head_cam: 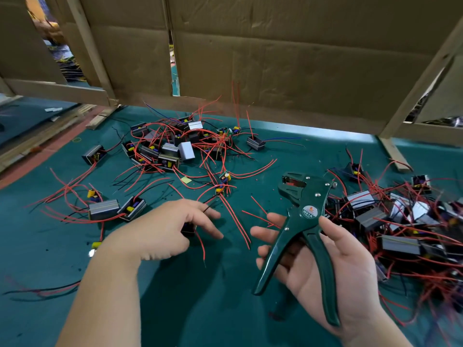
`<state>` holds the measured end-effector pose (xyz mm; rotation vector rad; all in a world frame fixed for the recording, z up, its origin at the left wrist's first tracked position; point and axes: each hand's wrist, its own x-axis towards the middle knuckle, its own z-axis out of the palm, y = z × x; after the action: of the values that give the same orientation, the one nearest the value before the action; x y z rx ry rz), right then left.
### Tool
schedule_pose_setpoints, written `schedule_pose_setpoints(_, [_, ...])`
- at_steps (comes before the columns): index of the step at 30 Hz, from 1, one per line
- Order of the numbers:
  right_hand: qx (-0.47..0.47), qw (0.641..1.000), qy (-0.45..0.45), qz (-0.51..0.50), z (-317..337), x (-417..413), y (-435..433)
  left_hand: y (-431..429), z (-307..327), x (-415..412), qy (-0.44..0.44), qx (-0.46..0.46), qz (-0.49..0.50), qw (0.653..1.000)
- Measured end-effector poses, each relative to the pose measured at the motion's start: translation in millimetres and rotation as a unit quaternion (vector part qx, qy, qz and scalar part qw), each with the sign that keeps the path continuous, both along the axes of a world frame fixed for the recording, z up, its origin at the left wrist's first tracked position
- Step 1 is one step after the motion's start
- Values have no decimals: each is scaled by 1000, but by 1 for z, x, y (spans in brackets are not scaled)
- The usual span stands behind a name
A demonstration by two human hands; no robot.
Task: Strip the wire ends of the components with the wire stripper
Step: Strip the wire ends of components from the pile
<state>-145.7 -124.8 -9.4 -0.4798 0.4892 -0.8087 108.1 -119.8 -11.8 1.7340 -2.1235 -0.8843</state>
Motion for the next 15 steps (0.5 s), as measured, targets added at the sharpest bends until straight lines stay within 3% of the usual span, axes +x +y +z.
schedule_pose_setpoints(7, [-1,1000,16,9,-3,1,-3,-10,-15,-5,53,-136,154,977])
schedule_pose_setpoints(15, [-8,1000,13,2,-6,-1,-3,-13,-14,-22,210,-221,214,928])
